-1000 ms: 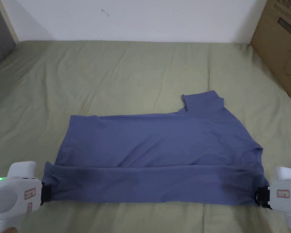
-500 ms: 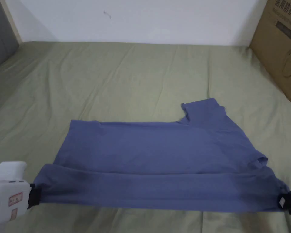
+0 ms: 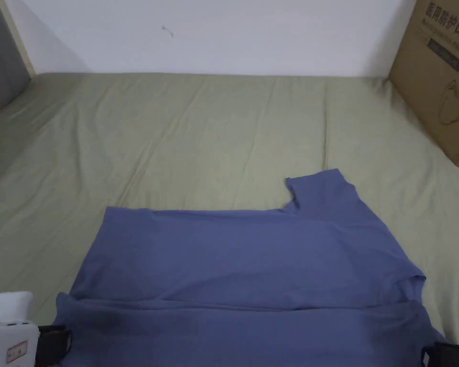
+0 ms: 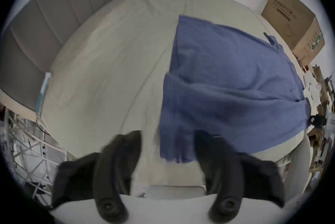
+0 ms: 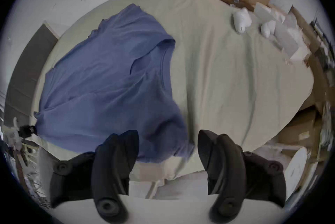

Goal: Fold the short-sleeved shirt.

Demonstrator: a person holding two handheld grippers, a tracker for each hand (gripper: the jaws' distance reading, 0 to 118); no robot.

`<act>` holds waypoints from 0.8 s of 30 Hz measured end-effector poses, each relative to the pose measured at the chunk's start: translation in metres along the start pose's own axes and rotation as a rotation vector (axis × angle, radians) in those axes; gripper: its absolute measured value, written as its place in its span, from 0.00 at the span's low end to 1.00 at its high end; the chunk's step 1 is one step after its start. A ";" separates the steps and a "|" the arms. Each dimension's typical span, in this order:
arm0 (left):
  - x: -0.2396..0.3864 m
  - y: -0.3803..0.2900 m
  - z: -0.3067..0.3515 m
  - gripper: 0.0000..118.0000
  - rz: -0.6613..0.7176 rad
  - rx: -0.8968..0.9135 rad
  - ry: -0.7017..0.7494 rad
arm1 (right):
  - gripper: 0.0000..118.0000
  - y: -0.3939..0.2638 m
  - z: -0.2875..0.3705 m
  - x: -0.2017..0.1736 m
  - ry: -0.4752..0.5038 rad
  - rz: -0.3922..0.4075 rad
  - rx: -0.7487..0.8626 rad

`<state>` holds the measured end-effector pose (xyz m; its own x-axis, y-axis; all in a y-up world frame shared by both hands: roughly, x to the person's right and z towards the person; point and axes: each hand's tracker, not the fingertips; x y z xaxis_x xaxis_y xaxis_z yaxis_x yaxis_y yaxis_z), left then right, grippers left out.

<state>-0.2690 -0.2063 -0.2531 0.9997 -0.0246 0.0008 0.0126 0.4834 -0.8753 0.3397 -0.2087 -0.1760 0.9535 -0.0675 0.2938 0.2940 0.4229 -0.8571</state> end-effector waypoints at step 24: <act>0.036 0.091 -0.043 0.00 -0.022 0.096 -0.101 | 0.46 0.181 -0.062 -0.050 0.090 0.057 0.188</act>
<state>-0.2333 -0.2009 -0.3541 0.9962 0.0497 0.0721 0.0315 0.5651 -0.8244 0.3492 -0.1849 -0.3722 0.9728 -0.1157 0.2005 0.2297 0.5892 -0.7747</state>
